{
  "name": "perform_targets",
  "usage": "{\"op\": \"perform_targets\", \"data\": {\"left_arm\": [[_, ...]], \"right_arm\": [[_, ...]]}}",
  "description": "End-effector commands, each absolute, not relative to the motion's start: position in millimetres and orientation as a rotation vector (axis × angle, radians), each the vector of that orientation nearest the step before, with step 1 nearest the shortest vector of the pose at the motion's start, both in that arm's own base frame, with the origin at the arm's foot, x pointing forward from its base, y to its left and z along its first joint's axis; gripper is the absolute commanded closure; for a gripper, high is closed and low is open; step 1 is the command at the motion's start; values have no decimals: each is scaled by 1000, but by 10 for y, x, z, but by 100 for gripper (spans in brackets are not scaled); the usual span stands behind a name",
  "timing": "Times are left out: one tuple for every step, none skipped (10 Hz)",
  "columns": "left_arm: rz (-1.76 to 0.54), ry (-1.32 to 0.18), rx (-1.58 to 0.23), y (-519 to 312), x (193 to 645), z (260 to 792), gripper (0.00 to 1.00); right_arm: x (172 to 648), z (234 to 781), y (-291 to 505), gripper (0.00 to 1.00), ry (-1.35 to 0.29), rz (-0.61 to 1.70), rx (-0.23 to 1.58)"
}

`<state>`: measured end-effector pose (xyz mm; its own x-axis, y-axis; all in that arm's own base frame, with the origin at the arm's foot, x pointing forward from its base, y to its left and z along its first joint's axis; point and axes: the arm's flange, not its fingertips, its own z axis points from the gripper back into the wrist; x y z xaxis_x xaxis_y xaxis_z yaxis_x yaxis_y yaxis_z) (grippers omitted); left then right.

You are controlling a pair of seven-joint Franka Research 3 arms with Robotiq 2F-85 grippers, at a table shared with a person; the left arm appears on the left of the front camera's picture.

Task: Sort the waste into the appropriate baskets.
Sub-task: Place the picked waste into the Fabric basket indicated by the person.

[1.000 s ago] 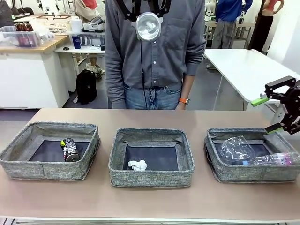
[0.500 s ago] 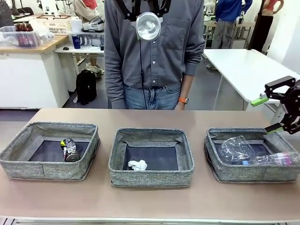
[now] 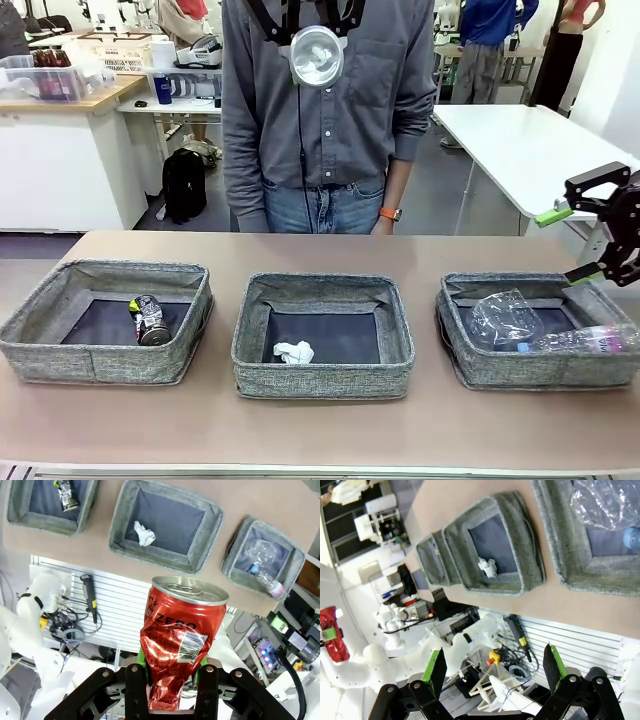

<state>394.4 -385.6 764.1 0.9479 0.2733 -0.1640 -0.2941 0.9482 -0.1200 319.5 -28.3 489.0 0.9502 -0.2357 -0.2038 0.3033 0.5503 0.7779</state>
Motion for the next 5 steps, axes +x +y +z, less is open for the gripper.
{"op": "perform_targets", "data": {"left_arm": [[292,138,-142,-3835,3922,7670,65],[292,138,-142,-3835,3922,7670,65],[292,138,-142,-3835,3922,7670,65],[292,138,-142,-3835,3922,7670,65],[292,138,-142,-3835,3922,7670,65]], "right_arm": [[3219,4906,-278,0,72,-315,939],[3219,4906,-278,0,72,-315,939],[3219,4906,-278,0,72,-315,939],[3219,4906,-278,0,72,-315,939],[3219,4906,-278,0,72,-315,939]]}}
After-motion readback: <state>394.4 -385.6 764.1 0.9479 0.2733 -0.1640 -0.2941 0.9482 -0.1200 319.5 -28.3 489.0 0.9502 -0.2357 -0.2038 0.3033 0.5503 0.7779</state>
